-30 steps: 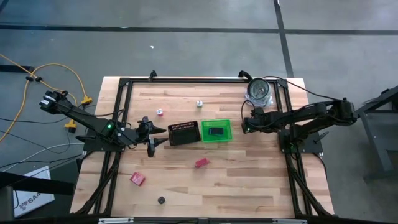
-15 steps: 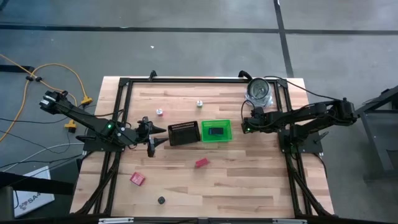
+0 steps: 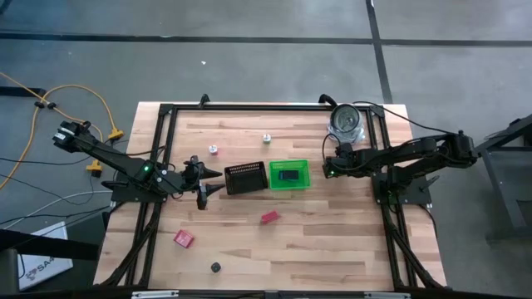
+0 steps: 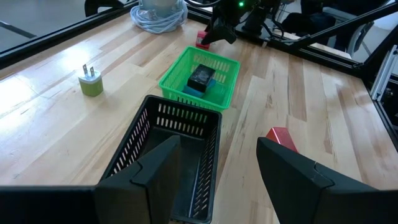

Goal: Pick & Place Office items
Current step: Put the right pink charger adapter into the black bin

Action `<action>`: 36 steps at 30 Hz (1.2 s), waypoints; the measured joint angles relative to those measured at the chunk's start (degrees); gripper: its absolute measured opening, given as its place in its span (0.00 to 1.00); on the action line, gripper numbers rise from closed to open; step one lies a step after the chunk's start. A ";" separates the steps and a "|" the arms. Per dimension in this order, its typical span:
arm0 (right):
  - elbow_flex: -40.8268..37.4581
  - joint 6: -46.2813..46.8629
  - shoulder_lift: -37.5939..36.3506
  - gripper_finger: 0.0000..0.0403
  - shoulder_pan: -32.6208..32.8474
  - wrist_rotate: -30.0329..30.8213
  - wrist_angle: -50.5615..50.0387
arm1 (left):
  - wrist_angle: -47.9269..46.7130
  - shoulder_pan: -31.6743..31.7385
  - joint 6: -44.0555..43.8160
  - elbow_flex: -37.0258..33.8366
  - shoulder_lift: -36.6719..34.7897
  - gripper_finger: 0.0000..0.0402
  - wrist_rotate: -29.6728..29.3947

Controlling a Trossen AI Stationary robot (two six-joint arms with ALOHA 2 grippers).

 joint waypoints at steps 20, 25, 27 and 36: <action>0.00 -0.92 0.00 0.37 0.01 0.07 0.02 | 0.01 -0.01 0.00 0.01 0.01 0.51 0.00; 0.00 -1.03 0.00 0.37 0.05 0.20 0.07 | 0.01 0.00 0.00 0.01 0.01 0.51 0.00; 0.00 -1.23 0.00 0.37 0.04 0.20 0.20 | 0.01 0.00 0.00 -0.01 0.01 0.51 0.00; 0.00 -4.03 -3.91 0.37 1.01 0.09 1.71 | 0.02 -0.01 -0.01 0.00 0.01 0.51 0.00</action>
